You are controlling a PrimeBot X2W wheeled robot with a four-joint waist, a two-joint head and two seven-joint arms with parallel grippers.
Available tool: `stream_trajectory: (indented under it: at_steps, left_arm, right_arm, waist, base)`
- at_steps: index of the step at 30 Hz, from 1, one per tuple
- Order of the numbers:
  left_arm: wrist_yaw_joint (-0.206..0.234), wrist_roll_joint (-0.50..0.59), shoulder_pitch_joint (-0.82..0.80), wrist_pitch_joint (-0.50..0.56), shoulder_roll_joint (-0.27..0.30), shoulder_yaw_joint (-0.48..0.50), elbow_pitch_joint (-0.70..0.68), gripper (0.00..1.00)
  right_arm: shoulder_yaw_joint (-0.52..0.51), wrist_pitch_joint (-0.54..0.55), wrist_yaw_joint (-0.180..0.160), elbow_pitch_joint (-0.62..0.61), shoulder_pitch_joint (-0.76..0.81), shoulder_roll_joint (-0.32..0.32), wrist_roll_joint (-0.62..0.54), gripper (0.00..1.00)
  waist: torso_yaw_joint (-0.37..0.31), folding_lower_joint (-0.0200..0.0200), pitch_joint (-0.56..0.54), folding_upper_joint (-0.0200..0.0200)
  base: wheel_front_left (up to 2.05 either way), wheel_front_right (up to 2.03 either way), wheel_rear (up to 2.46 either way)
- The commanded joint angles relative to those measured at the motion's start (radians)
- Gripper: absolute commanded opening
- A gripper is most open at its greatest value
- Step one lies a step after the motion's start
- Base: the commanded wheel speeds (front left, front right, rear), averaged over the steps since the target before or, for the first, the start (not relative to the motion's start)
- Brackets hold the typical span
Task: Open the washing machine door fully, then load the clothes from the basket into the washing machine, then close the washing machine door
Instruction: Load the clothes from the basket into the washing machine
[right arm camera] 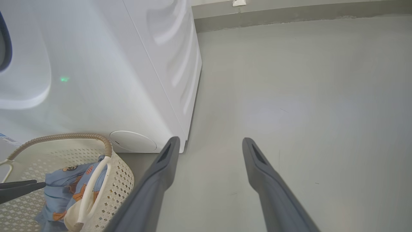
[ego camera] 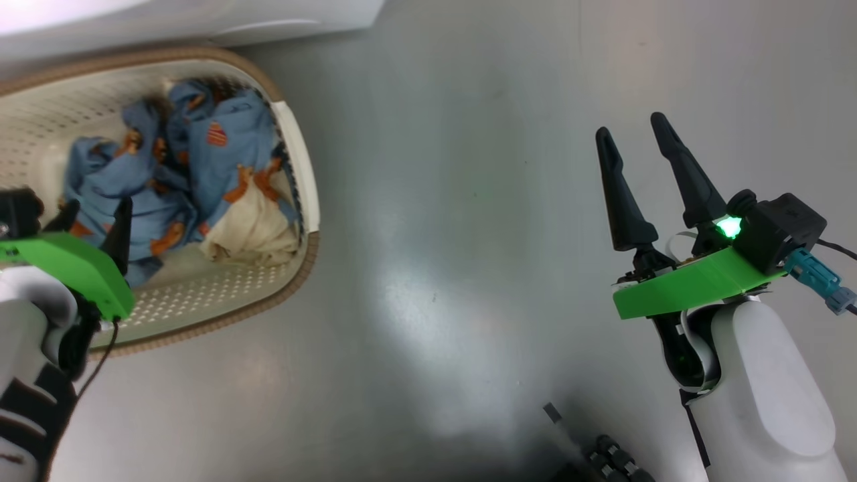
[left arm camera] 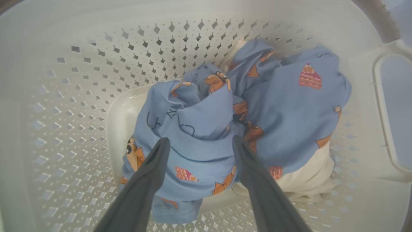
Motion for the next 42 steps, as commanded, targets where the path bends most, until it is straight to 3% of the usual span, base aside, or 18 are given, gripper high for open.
stream_trajectory:
  at_steps: [1, 17, 18, 19, 21, 29, 37, 41, 42]
  left_arm:
    - [-0.001, -0.018, -0.022, 0.009, 0.051, -0.001, 0.011, 1.0]
    - [-0.001, -0.096, -0.128, 0.051, 0.073, -0.111, 0.11, 1.0]
    - [-0.001, -0.101, -0.13, 0.055, 0.073, -0.117, 0.111, 0.96]
    - [-0.001, -0.106, -0.131, 0.059, 0.074, -0.124, 0.111, 0.47]
    - [-0.001, -0.109, -0.134, 0.058, 0.077, -0.142, 0.107, 0.0]
    - [-0.001, -0.17, -0.121, 0.002, 0.053, -0.158, 0.1, 0.0]
    - [-0.001, -0.258, -0.02, -0.051, 0.035, -0.117, 0.062, 0.0]
    - [-0.001, -0.218, 0.02, -0.053, 0.036, -0.041, -0.001, 0.0]
    - [-0.001, -0.179, 0.054, -0.053, 0.03, 0.018, -0.037, 0.0]
  right_arm:
    - [0.025, -0.012, 0.002, -0.029, 0.02, 0.01, -0.013, 1.0]
    - [0.058, -0.012, 0.002, -0.048, 0.024, 0.023, -0.019, 1.0]
    - [0.06, -0.012, 0.002, -0.049, 0.025, 0.024, -0.019, 1.0]
    - [0.061, -0.012, 0.002, -0.049, 0.025, 0.024, -0.019, 1.0]
    - [0.062, -0.012, 0.002, -0.049, 0.027, 0.025, -0.02, 1.0]
    - [0.04, -0.012, 0.002, -0.045, 0.029, 0.024, -0.023, 1.0]
    - [0.042, -0.012, 0.002, -0.004, 0.042, 0.018, -0.018, 1.0]
    - [0.035, -0.012, 0.002, 0.024, 0.07, -0.005, -0.013, 1.0]
    - [0.034, -0.012, 0.002, 0.037, 0.087, -0.018, -0.011, 1.0]
  waist:
    - [-0.026, 0.0, 0.032, -0.0001]
    - [-0.068, 0.0, 0.082, -0.0001]
    - [-0.07, 0.0, 0.082, -0.0001]
    - [-0.071, 0.0, 0.082, -0.0001]
    - [-0.072, 0.0, 0.08, -0.0001]
    - [-0.049, 0.0, 0.039, -0.0001]
    - [-0.024, 0.0, -0.085, -0.0001]
    - [0.005, 0.0, -0.158, -0.0001]
    - [0.019, 0.0, -0.196, -0.0001]
  base:
    - [0.0, 0.0, 0.0]
    - [0.0, 0.0, 0.0]
    - [0.0, 0.0, 0.0]
    - [0.0, 0.0, 0.0]
    - [0.0, 0.0, 0.0]
    - [0.0, 0.0, 0.0]
    - [0.0, 0.0, 0.0]
    - [0.0, 0.0, 0.0]
    - [0.0, 0.0, 0.0]
